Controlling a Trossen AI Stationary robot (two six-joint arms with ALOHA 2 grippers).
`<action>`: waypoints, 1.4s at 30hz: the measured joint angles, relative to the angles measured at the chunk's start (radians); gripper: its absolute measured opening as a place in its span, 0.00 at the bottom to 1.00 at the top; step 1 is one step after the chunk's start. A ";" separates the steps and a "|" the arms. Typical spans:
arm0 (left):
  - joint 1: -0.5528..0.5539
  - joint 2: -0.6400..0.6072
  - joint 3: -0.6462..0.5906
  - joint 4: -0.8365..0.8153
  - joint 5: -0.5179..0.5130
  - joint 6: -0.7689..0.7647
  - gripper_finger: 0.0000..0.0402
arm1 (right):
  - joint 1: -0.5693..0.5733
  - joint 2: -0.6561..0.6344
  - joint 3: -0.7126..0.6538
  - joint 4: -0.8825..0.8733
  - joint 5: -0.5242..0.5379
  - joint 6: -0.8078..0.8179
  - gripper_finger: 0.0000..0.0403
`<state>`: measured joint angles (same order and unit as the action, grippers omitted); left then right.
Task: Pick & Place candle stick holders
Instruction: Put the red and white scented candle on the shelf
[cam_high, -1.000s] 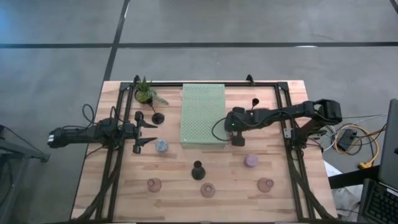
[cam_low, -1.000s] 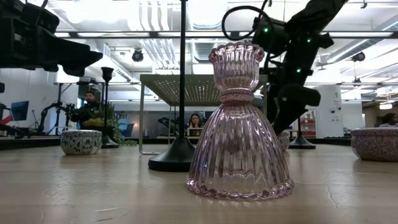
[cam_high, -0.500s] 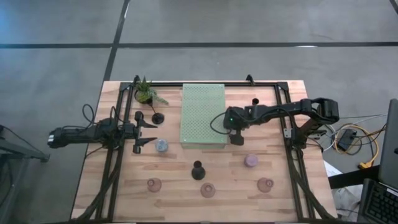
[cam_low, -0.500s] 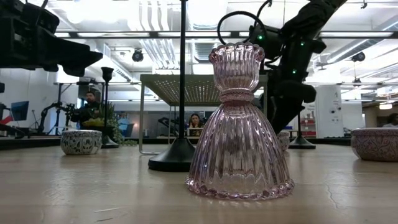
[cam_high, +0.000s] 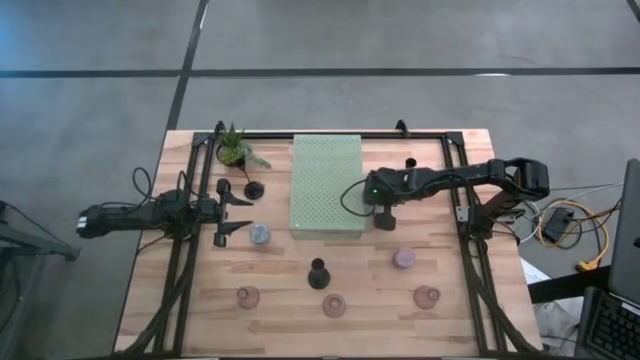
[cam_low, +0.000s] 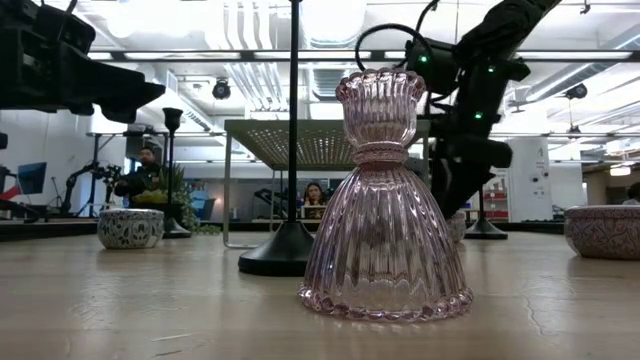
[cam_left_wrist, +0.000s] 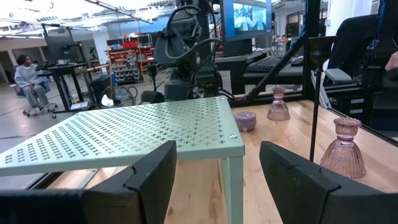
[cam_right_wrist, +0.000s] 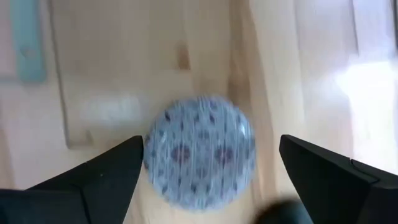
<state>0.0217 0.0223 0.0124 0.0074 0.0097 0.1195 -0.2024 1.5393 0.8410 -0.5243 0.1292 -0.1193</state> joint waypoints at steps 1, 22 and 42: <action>0.000 0.000 0.000 0.000 0.000 0.000 0.59 | 0.000 -0.009 -0.004 -0.021 0.008 0.001 0.92; 0.000 0.001 0.000 0.000 0.000 0.000 0.59 | -0.002 -0.008 -0.050 0.094 -0.034 0.003 0.92; 0.000 0.001 0.000 0.000 0.000 0.000 0.59 | -0.007 0.091 -0.054 0.141 -0.057 0.024 0.81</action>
<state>0.0216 0.0235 0.0124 0.0074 0.0097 0.1196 -0.2095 1.6302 0.7866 -0.3833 0.0718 -0.0952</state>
